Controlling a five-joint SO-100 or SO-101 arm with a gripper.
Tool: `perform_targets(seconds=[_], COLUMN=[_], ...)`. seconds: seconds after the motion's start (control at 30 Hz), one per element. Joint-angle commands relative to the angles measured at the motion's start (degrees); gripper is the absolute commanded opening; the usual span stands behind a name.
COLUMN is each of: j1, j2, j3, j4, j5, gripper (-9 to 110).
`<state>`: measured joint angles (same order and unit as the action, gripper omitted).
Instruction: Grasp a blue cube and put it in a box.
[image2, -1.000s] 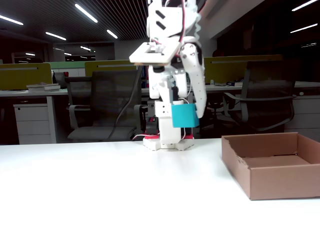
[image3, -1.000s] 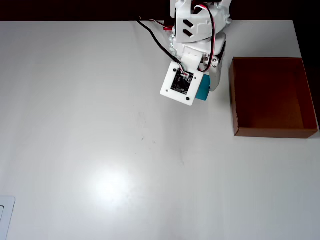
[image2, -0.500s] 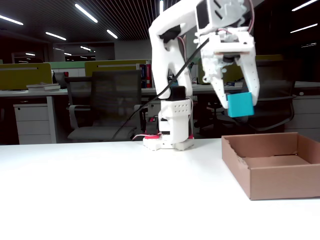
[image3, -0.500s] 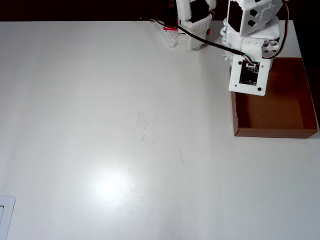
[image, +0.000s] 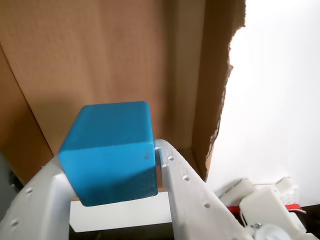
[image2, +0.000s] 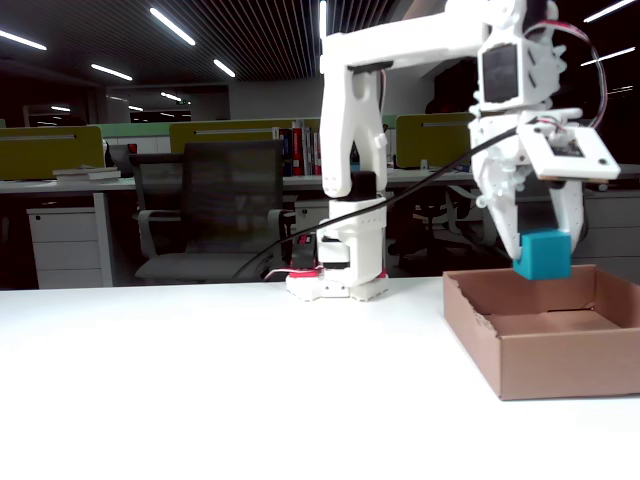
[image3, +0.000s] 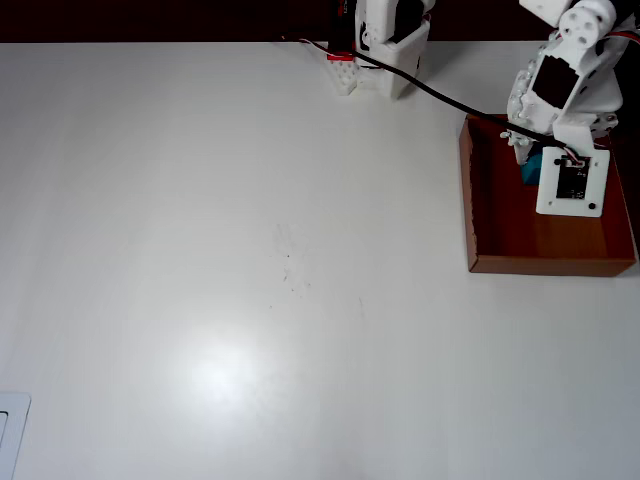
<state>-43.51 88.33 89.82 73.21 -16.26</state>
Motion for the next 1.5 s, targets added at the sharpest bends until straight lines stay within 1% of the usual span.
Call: perform_targets(seconds=[0.0,0.43,1.13,1.37,1.47], j1=[-0.8,-1.6,-2.8,-2.8,-2.8], j2=[-1.8,-13.1,-14.8,-12.4,-11.3], j3=[-3.9,-4.4,0.9,1.4,2.3], j4=[-2.2,-7.4,-10.2,-9.9,-10.0], j5=[0.4,1.0,1.1,1.3,1.3], gripper=[13,13,13,19,24])
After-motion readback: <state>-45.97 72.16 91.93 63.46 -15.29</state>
